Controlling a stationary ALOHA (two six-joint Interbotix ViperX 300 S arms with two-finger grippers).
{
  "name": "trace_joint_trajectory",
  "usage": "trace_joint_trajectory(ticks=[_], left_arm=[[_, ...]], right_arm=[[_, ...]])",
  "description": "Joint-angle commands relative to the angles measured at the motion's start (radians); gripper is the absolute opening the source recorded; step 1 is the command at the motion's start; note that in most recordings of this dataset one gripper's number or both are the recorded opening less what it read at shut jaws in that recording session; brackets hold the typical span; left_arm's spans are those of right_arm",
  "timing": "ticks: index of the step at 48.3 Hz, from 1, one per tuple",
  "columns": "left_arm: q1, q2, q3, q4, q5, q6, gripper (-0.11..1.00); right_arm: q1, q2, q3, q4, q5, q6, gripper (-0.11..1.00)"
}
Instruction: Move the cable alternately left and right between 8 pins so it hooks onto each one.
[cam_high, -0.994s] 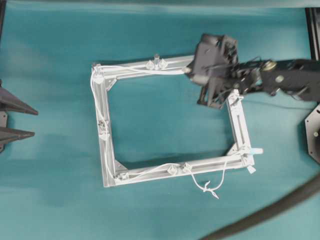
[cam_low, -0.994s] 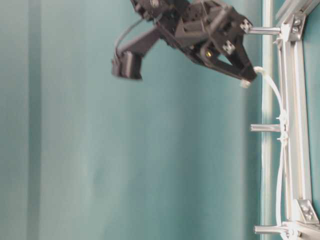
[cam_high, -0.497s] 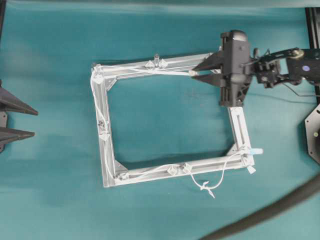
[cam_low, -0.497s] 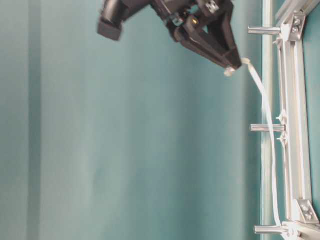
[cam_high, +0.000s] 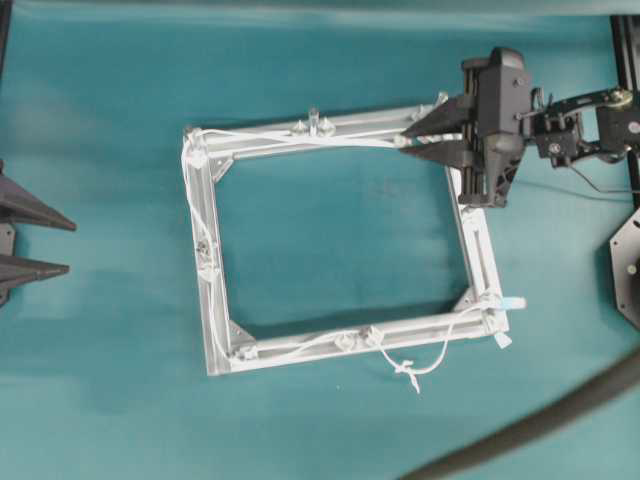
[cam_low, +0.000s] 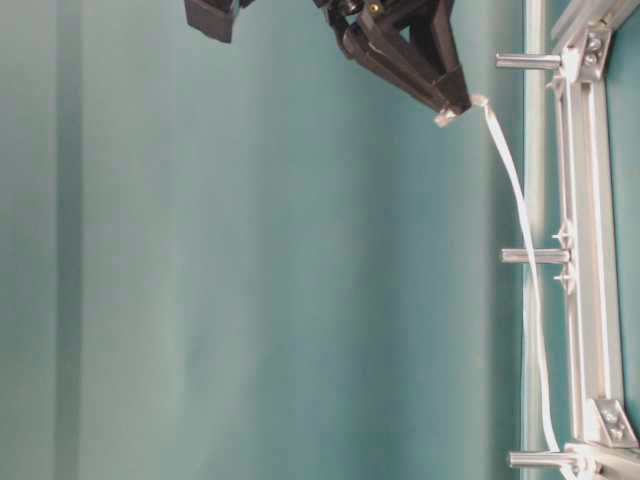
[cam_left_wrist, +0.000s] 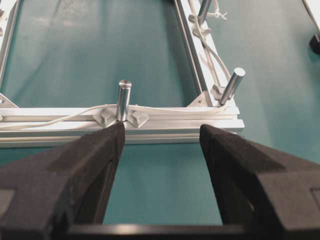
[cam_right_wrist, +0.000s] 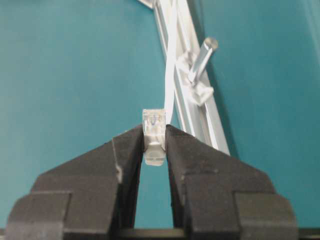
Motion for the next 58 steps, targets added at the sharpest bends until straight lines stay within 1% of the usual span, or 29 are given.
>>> trace_joint_trajectory(ticks=[1,4,10,17,20,27,33,38,42,46,51,55,58], left_arm=[[-0.003,0.008,-0.009,0.003,-0.005,-0.006,0.64],[-0.003,0.008,-0.011,0.003,-0.005,-0.006,0.64],[-0.003,0.008,-0.009,0.003,-0.005,-0.006,0.64],[-0.002,0.008,-0.011,0.003,-0.005,-0.006,0.64],[-0.003,0.008,-0.009,0.003,-0.006,-0.006,0.64],[-0.002,0.008,-0.011,0.003,-0.005,-0.006,0.64],[-0.002,0.008,-0.011,0.003,-0.006,-0.006,0.64],[-0.003,0.008,-0.011,0.003,-0.005,-0.006,0.64],[-0.002,0.008,-0.009,0.003,-0.005,-0.006,0.64],[-0.002,0.008,-0.011,0.003,-0.005,-0.006,0.64],[-0.002,0.008,-0.011,0.003,-0.005,-0.006,0.64],[-0.002,0.008,-0.009,0.005,-0.005,-0.006,0.64],[-0.002,0.008,-0.009,0.003,-0.005,-0.006,0.64]], right_arm=[[-0.023,0.003,-0.018,-0.008,-0.055,-0.006,0.15],[-0.028,0.012,-0.018,-0.015,-0.091,-0.012,0.15],[-0.031,0.002,0.003,-0.015,-0.130,-0.031,0.15],[-0.035,0.009,0.060,-0.017,-0.094,-0.054,0.15],[-0.040,0.014,0.069,-0.017,-0.066,-0.060,0.15],[-0.057,0.057,0.029,-0.017,-0.014,-0.086,0.15],[-0.064,0.135,-0.044,-0.028,-0.006,-0.143,0.15],[-0.074,0.173,-0.078,-0.028,-0.003,-0.198,0.15],[-0.087,0.175,-0.078,-0.029,-0.003,-0.227,0.15],[-0.106,0.160,-0.069,-0.028,-0.008,-0.242,0.15],[-0.143,0.133,-0.054,-0.029,-0.008,-0.244,0.15],[-0.186,0.133,-0.043,-0.029,-0.005,-0.244,0.15],[-0.204,0.135,-0.044,-0.028,-0.003,-0.245,0.15]])
